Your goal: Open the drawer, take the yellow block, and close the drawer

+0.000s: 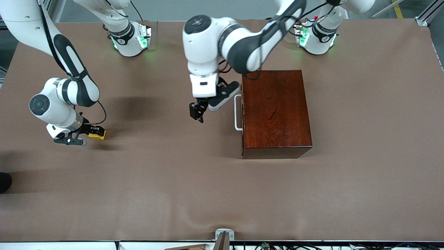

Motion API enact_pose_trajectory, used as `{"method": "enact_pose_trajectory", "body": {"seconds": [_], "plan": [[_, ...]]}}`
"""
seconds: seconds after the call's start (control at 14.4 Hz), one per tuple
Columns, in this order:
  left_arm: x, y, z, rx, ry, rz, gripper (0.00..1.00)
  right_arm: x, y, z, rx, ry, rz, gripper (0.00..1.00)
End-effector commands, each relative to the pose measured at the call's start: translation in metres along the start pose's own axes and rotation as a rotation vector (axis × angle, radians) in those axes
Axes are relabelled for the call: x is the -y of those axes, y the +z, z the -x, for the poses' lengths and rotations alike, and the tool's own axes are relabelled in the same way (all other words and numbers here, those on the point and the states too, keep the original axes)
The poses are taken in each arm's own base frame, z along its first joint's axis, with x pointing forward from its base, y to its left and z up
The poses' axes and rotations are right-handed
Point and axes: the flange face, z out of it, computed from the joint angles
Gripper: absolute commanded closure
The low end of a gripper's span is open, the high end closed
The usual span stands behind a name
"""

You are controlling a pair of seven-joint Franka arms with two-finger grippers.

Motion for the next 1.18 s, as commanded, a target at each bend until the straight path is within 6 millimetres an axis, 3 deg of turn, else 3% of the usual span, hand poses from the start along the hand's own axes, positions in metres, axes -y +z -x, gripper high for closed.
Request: {"method": "enact_pose_trajectory", "body": {"seconds": [0.0, 0.28, 0.55, 0.83, 1.11], "plan": [[0.016, -0.054, -0.067, 0.054, 0.025, -0.022, 0.00, -0.002, -0.008, 0.000, -0.010, 0.000, 0.004, 0.00], [0.052, -0.096, -0.131, 0.047, 0.154, -0.142, 0.00, 0.006, -0.030, -0.006, 0.060, -0.010, 0.004, 0.00], [0.100, -0.128, -0.218, 0.078, 0.363, -0.217, 0.00, 0.009, -0.067, -0.015, 0.067, -0.018, 0.010, 0.00], [0.147, -0.136, -0.292, 0.133, 0.505, -0.242, 0.00, 0.019, -0.118, -0.027, 0.090, -0.032, 0.017, 0.00], [0.188, -0.160, -0.343, 0.134, 0.594, -0.212, 0.00, 0.029, -0.174, -0.042, 0.165, -0.019, -0.020, 0.00]]}}
